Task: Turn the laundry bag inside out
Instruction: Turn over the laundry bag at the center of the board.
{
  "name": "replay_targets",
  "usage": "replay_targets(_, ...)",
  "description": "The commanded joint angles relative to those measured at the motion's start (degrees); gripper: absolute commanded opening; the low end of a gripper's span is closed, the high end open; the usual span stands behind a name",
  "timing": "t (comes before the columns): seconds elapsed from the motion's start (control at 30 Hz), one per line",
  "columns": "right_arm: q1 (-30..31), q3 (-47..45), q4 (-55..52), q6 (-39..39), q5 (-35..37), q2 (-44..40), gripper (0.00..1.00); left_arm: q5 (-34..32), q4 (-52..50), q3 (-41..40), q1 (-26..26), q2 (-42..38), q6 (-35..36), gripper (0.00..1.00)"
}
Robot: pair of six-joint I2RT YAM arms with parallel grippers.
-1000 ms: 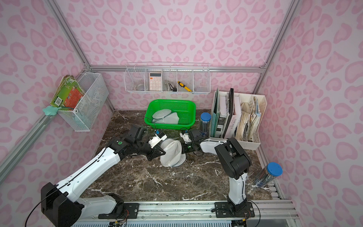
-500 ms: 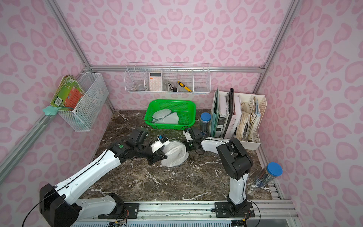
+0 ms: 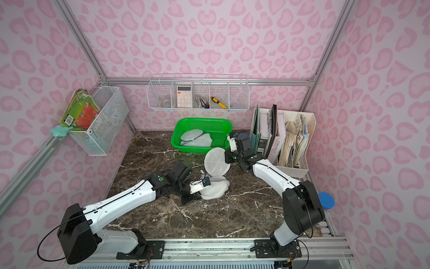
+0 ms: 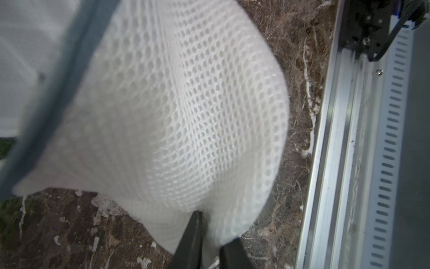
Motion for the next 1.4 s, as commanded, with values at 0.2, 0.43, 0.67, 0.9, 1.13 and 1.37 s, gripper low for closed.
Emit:
replay_targets(0.2,1.05,-5.63,4.98,1.82,4.20,-6.00,0.00,-8.42,3.53,-1.60,0.00,0.54,-6.32,0.41)
replay_targets(0.43,3.73,-8.57,6.22,3.99,7.81,-9.10,0.00,-20.41,1.97,-4.19,0.48,-1.54,-19.02,0.58)
replay_targets(0.67,3.83,-9.83,6.84,4.66,9.16,-9.69,0.00,-20.11,0.21,-3.08,0.66,-5.71,-29.78,0.71)
replay_targets(0.9,3.91,-8.52,4.83,5.53,14.16,-10.04,0.00,-11.10,-1.43,11.07,0.68,-0.24,-51.99,0.58)
replay_targets(1.13,3.87,-8.88,3.04,6.74,17.68,-10.30,0.00,0.98,5.94,19.61,0.22,12.32,-70.64,0.19)
replay_targets(1.37,1.68,-11.33,4.51,7.98,17.08,-12.31,0.00,1.98,8.98,22.71,-0.26,22.19,-78.08,0.07)
